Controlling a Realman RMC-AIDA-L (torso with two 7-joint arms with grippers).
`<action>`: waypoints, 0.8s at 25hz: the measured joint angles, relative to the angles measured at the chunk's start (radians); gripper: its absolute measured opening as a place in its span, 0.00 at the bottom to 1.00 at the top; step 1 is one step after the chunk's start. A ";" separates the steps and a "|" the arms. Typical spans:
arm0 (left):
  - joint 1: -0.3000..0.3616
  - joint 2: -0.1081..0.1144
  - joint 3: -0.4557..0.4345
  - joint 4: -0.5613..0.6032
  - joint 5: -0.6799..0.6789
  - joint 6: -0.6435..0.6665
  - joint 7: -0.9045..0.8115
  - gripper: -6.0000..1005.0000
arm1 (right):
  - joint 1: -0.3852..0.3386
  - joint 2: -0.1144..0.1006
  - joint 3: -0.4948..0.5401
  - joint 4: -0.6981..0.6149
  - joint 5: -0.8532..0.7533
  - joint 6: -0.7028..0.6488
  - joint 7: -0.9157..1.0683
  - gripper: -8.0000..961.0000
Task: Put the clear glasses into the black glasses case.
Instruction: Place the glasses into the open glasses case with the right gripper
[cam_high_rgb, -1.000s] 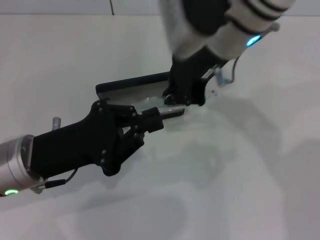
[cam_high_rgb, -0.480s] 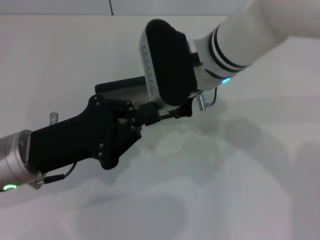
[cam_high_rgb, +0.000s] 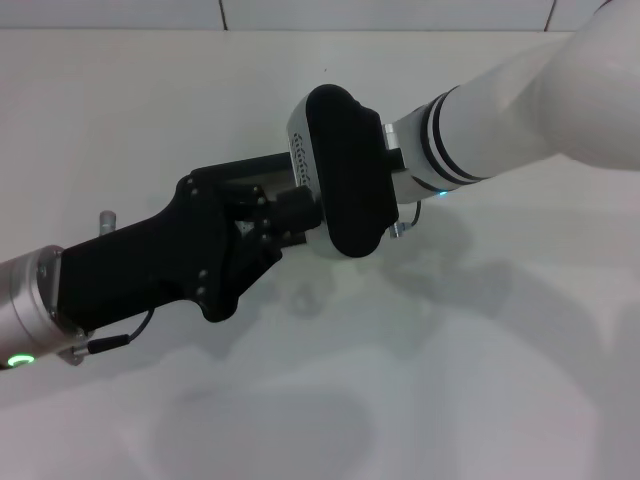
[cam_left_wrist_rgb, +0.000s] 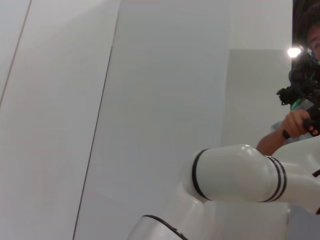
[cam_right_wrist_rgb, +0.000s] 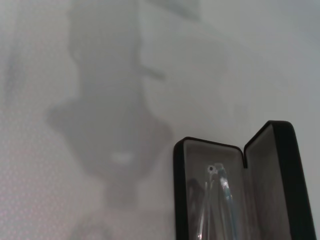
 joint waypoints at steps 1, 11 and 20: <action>-0.002 -0.001 -0.010 -0.002 0.007 0.000 -0.003 0.05 | -0.001 -0.001 -0.006 -0.002 -0.001 0.004 0.000 0.08; 0.023 0.007 -0.041 -0.003 0.031 0.019 -0.001 0.05 | -0.018 0.003 -0.067 -0.009 -0.011 0.070 0.007 0.08; 0.058 0.032 -0.041 -0.001 0.040 0.034 0.004 0.05 | -0.039 0.002 -0.065 -0.007 -0.012 0.071 0.005 0.08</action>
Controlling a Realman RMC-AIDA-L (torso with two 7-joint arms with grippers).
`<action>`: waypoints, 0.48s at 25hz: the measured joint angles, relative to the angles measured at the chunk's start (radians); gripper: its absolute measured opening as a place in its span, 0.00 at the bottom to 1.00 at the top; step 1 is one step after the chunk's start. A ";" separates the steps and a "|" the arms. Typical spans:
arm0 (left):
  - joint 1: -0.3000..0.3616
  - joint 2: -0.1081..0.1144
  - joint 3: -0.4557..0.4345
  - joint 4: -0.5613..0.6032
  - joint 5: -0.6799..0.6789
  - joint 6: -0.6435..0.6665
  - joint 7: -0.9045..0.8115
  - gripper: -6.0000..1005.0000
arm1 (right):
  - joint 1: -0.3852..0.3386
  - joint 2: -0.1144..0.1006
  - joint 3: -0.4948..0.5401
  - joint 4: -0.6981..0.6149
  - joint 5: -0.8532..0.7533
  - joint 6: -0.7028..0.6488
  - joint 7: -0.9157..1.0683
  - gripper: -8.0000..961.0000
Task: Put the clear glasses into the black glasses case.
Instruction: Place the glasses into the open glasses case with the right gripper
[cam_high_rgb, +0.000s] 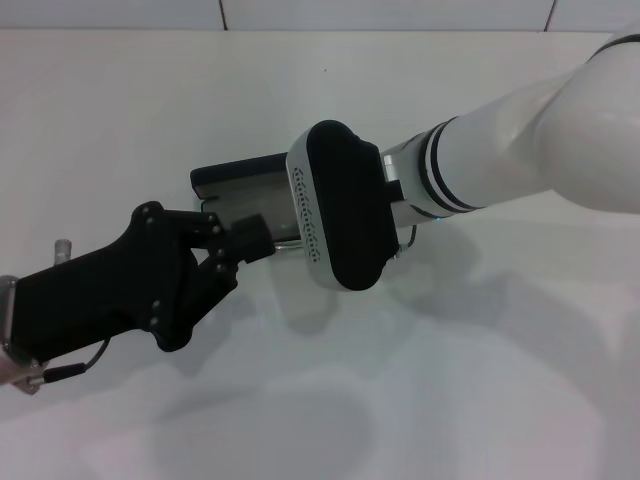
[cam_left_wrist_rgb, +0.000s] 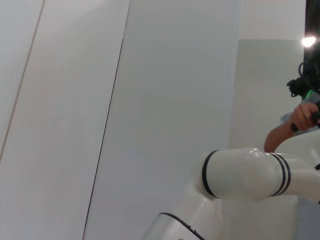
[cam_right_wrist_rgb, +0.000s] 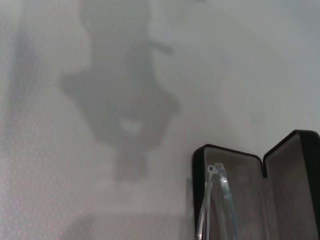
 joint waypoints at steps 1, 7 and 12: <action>0.001 0.001 0.000 0.000 0.001 0.000 0.000 0.05 | 0.000 0.000 0.001 0.001 0.000 0.000 0.000 0.08; 0.018 0.027 -0.002 0.000 0.018 0.020 0.000 0.05 | 0.000 -0.001 0.003 0.005 -0.001 0.004 -0.001 0.08; 0.052 0.046 -0.032 0.000 0.024 0.041 0.006 0.05 | 0.000 -0.001 0.005 0.007 -0.001 0.009 -0.001 0.08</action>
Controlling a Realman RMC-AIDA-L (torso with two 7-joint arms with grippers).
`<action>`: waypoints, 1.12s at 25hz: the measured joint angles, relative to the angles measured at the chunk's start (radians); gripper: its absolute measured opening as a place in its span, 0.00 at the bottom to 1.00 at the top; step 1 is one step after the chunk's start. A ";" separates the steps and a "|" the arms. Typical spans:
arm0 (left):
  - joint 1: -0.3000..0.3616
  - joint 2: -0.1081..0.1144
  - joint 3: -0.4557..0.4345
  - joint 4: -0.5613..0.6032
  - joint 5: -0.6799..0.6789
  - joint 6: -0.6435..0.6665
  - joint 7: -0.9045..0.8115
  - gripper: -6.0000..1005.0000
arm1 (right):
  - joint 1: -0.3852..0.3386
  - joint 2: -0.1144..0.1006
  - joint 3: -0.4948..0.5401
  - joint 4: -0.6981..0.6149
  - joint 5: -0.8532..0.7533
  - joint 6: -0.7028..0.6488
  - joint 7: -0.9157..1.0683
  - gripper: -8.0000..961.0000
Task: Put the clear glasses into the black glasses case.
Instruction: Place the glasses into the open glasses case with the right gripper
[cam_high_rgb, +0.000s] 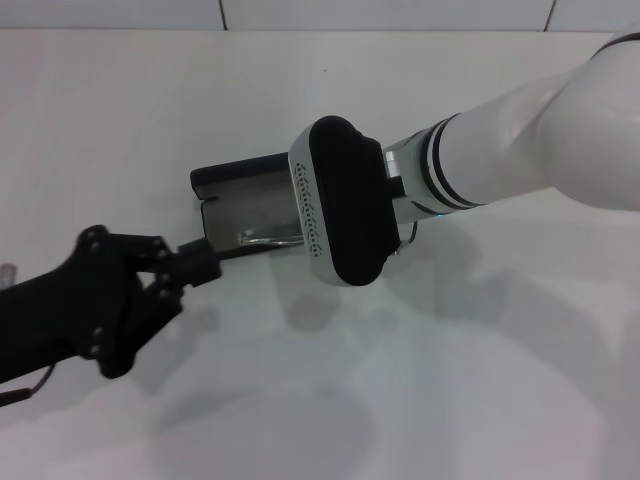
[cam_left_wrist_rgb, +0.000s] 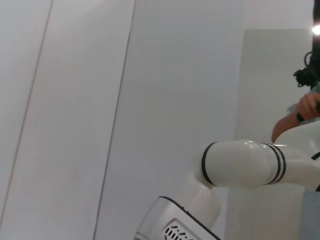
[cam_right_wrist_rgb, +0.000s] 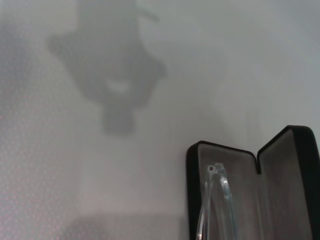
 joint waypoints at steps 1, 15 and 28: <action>0.010 0.002 -0.019 0.000 0.010 0.012 0.004 0.05 | 0.000 0.000 0.001 0.001 0.000 0.001 0.000 0.08; 0.040 -0.002 -0.266 0.081 0.338 0.060 -0.046 0.05 | 0.000 0.000 -0.006 -0.006 -0.026 0.024 -0.005 0.08; 0.047 -0.024 -0.318 0.087 0.382 0.060 -0.046 0.05 | -0.002 0.000 -0.048 -0.001 -0.035 0.091 -0.006 0.08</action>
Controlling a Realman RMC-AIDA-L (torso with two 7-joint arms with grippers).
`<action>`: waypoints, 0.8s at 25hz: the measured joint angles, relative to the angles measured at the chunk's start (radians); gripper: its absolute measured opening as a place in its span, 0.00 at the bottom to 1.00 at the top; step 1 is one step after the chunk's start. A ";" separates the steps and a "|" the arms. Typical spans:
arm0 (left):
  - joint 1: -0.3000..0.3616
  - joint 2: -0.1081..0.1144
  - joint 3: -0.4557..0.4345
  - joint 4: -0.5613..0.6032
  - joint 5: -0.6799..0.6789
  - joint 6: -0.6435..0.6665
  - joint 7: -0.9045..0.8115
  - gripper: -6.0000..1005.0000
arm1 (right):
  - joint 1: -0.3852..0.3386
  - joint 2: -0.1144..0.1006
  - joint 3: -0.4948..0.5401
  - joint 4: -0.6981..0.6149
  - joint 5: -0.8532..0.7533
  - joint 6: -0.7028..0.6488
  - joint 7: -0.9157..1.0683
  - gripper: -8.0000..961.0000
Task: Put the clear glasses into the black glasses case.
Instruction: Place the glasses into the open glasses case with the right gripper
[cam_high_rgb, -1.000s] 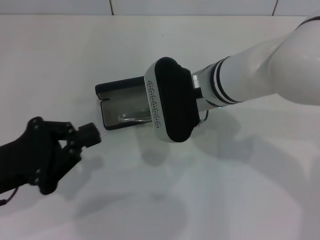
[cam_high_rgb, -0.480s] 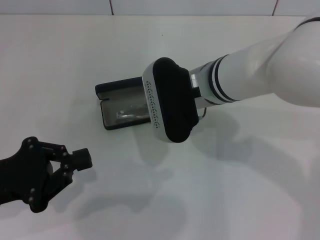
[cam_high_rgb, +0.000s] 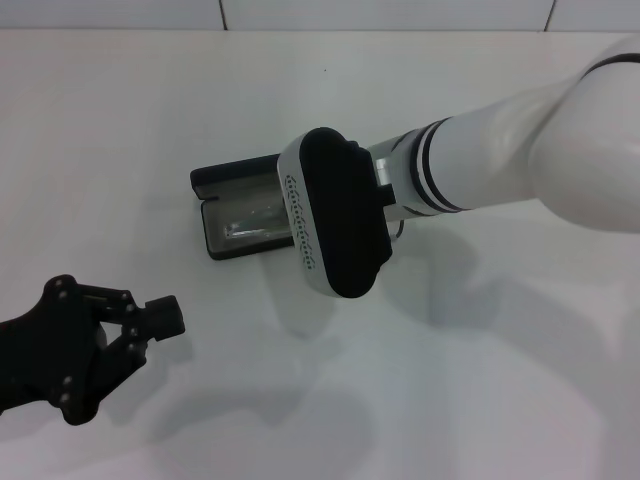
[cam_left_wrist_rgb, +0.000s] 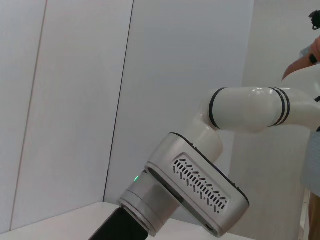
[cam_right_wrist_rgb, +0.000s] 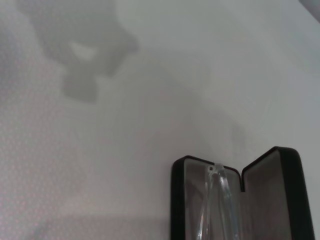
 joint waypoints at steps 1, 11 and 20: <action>0.000 0.000 0.000 0.000 0.000 0.000 0.000 0.05 | -0.001 0.000 0.000 0.000 -0.002 0.002 0.000 0.08; 0.002 -0.001 -0.003 0.000 0.001 -0.001 0.000 0.05 | -0.016 0.000 -0.014 0.004 -0.011 0.050 0.001 0.08; 0.002 -0.005 -0.010 0.000 0.001 -0.002 0.000 0.05 | -0.025 0.000 -0.017 0.007 -0.014 0.076 0.007 0.08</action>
